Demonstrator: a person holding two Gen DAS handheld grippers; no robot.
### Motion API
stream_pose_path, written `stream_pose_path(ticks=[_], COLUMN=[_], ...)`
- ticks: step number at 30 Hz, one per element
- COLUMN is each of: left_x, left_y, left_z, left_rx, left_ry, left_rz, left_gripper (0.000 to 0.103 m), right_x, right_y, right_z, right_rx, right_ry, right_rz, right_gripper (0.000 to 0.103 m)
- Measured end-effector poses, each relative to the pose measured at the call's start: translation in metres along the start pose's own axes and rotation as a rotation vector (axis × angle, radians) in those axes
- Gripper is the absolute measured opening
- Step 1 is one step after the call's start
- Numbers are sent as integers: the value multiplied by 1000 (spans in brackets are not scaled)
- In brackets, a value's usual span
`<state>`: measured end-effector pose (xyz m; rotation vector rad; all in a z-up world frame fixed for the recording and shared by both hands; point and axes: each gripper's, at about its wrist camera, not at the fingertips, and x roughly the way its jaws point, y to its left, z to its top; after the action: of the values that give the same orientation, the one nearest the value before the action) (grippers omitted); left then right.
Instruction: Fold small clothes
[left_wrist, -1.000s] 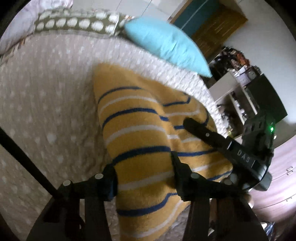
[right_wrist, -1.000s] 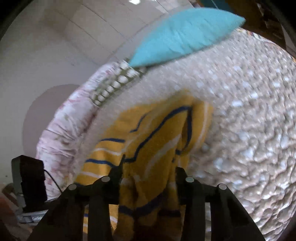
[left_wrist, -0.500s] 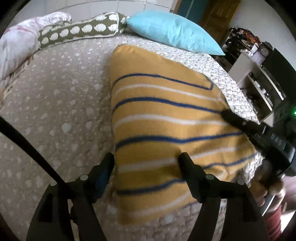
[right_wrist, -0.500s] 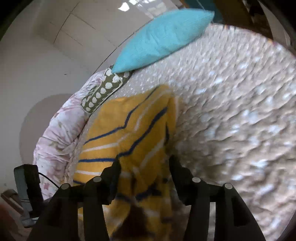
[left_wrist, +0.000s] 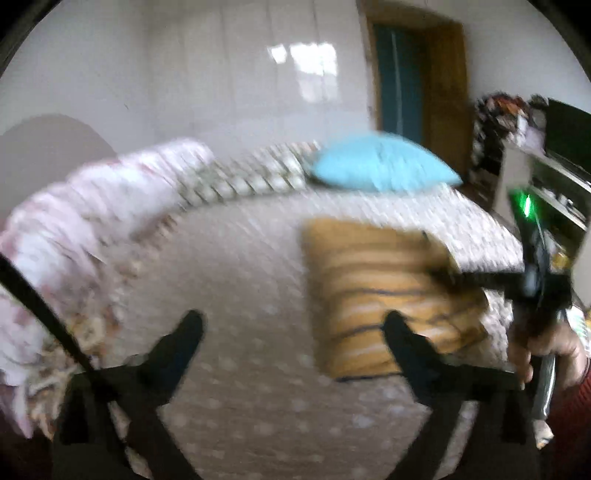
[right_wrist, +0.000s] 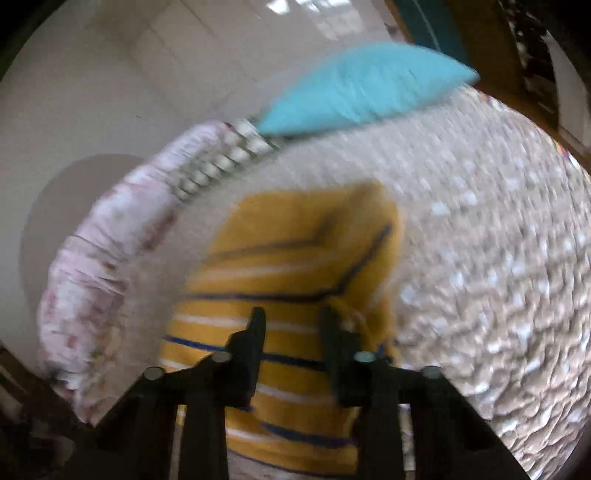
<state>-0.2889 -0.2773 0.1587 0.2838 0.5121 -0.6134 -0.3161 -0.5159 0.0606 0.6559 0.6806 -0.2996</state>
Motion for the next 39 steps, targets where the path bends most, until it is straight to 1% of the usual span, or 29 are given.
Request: stream_pose_path(ticks=[1,2,4,5,6,7,8,9,10,13,15,18,19,21,22,24,26,27,28,29,30,31,32,33,35,37,38,39], left_x=[-9,-18,-25,-29,-30,-31,-31,-31,-30,-29,-30,-37,-39,-42,-42,-42,-37,-34,-32,-29,-27,-27,-26,-26,-27,-26,-25,-24], left_y=[5,12,21,26,29,31,33,34,35,31,30,33,34,37,39,42,44,43,43,40,37,34,31,28,25,24,23,22], left_z=[-1,-1,-2,-4,-5,-7,-9,-11,-14,-22,-28,-33,-34,-37,-38,-42,-46,-47,-48,-50,-51,-53,-53,-54,-56,-58,-60,-61], left_rx=[-14,-33,-61,-78,-89,-100,-111,-118,-125,-132,-139,-147,-151,-154,-155,-163,-172,-175,-177,-176,-168,-159,-143,-133,-122,-121,-121,-121], left_ry=[-32,-43,-34,-29,-29,-27,-19,-12,-4,30,46,50,49,58,65,76,98,110,119,132,143,152,161,165,170,181,191,200], left_rz=[12,6,-22,-22,-16,-10,-3,1,5,33,42,69,79,84,82,84,78,69,63,58,53,49,47,49,59,56,49,44], left_gripper=[103,103,103,103,103,103,103,103,103,103,103,103,103,103,103,103,103,103,103,103,103,103,103,103,103,103,103,103], right_x=[1,-2,-11,-18,-26,-34,-45,-51,-58,-71,-63,-34,-24,6,16,11,-3,-9,-20,-34,-46,-55,-58,-57,-44,-17,-13,-23], right_y=[-2,-2,4,7,8,8,7,8,12,26,46,71,75,78,78,83,88,88,85,80,75,69,61,54,39,21,14,15], right_z=[-5,-11,-19,-24,-28,-31,-33,-34,-33,-32,-34,-41,-46,-60,-70,-89,-99,-98,-95,-87,-76,-64,-53,-46,-37,-44,-53,-63], right_rx=[-20,-56,-125,-160,-187,-201,-207,-209,-206,-187,-214,-258,-270,-284,-281,-325,-377,-376,-359,-334,-306,-276,-248,-226,-194,-165,-152,-164], right_ry=[4,4,4,4,0,-11,-31,-44,-56,-87,-85,-67,-54,28,62,40,67,76,62,22,-27,-68,-88,-90,-52,74,97,49], right_rz=[-44,-82,-141,-186,-226,-257,-290,-299,-290,-205,-174,-121,-121,-150,-162,-183,-200,-186,-161,-149,-156,-160,-164,-173,-206,-269,-279,-266], right_gripper=[6,6,6,6,7,14,14,14,14,14,14,14,14,14,14,14,14,14,14,14,15,18,20,24,27,28,28,28])
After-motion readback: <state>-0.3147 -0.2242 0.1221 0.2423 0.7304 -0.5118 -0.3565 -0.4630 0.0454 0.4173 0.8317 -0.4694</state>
